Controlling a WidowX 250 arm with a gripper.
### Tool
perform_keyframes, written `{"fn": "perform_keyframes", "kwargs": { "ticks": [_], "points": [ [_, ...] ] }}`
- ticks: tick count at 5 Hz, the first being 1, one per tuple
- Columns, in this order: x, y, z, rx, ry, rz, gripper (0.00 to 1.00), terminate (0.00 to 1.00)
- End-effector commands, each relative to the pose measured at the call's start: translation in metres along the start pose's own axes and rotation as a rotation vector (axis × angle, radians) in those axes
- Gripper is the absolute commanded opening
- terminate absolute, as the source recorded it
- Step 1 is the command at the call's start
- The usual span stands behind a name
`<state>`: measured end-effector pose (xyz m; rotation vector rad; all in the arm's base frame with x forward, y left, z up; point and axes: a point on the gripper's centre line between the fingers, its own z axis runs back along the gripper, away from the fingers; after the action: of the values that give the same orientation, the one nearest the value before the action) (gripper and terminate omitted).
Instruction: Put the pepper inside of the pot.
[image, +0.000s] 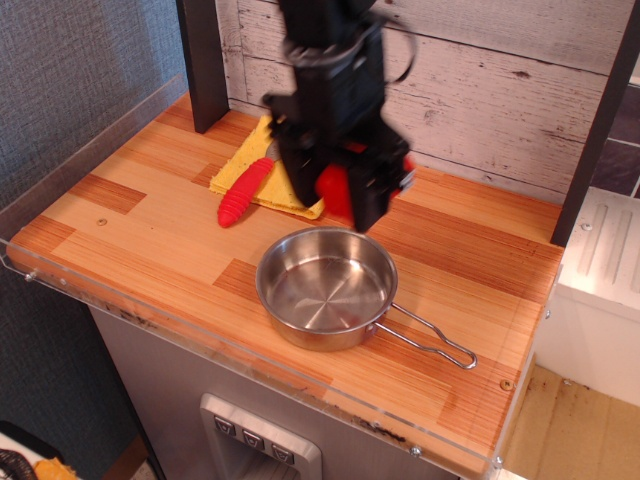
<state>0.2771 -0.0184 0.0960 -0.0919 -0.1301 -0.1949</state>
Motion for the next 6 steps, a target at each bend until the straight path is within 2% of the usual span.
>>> {"fn": "perform_keyframes", "kwargs": {
  "ticks": [1,3,4,5,6],
  "points": [
    [-0.017,0.007,-0.014,-0.002,0.053,-0.018,0.00,0.00],
    [-0.030,0.013,-0.041,0.033,0.131,-0.033,0.00,0.00],
    [-0.030,0.013,-0.040,0.028,0.144,-0.040,1.00,0.00],
    [-0.027,0.012,-0.037,0.012,0.133,-0.041,1.00,0.00],
    [-0.021,0.017,-0.019,-0.007,0.096,-0.028,1.00,0.00]
  ]
}}
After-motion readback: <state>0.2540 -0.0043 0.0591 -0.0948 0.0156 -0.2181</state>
